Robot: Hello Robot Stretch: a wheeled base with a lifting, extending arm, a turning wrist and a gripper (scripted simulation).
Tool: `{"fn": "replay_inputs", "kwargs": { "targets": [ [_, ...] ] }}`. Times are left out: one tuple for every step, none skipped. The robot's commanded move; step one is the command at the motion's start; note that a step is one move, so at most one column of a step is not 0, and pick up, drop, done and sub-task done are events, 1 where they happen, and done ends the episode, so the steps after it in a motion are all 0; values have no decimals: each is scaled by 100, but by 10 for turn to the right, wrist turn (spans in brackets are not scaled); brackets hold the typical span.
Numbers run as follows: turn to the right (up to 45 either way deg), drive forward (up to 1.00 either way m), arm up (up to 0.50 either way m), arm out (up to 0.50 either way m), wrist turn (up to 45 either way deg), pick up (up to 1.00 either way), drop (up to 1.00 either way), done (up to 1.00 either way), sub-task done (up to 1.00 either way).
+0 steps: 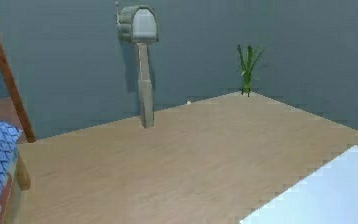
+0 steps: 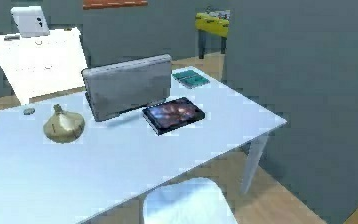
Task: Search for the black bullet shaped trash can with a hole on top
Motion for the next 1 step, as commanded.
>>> {"fn": "replay_inputs", "kwargs": {
  "targets": [
    [0, 5, 0, 0, 0, 0, 0, 0, 0]
  ]
}}
